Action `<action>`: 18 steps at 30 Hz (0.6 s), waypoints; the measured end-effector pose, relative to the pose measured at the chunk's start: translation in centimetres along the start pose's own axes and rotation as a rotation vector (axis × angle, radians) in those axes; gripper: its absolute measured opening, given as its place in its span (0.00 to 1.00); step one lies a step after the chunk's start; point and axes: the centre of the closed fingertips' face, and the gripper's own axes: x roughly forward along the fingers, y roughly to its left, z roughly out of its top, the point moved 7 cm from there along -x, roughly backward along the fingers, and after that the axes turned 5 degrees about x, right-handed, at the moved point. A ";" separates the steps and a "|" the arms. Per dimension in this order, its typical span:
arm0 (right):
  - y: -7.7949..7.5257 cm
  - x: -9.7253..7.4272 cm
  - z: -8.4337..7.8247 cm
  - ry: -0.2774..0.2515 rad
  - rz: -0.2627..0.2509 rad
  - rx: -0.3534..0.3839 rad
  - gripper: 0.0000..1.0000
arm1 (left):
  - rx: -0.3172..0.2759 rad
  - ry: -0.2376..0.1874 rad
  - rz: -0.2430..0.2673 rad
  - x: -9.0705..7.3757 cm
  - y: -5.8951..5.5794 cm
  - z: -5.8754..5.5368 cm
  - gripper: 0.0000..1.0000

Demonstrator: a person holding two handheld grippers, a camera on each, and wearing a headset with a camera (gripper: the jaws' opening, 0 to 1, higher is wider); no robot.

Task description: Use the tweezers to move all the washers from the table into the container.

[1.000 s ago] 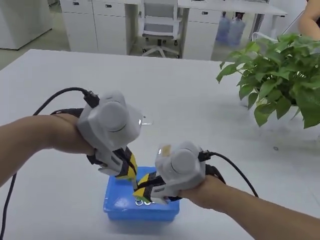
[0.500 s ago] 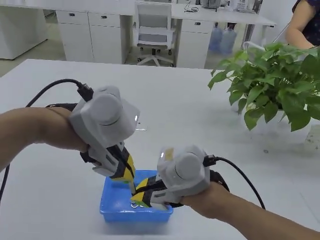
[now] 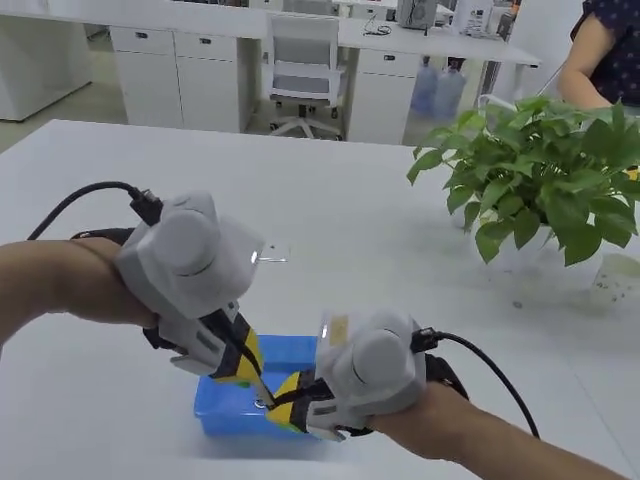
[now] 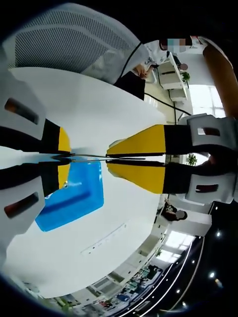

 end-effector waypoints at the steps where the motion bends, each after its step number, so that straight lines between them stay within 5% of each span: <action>1: 0.2 0.0 0.0 0.007 -0.001 -0.009 0.05 | -0.003 0.000 0.002 0.0 -0.1 -0.1 0.06; 18: 1.9 0.1 -0.7 0.103 0.010 -0.103 0.05 | -0.006 0.026 0.023 1.6 -2.7 -2.6 0.06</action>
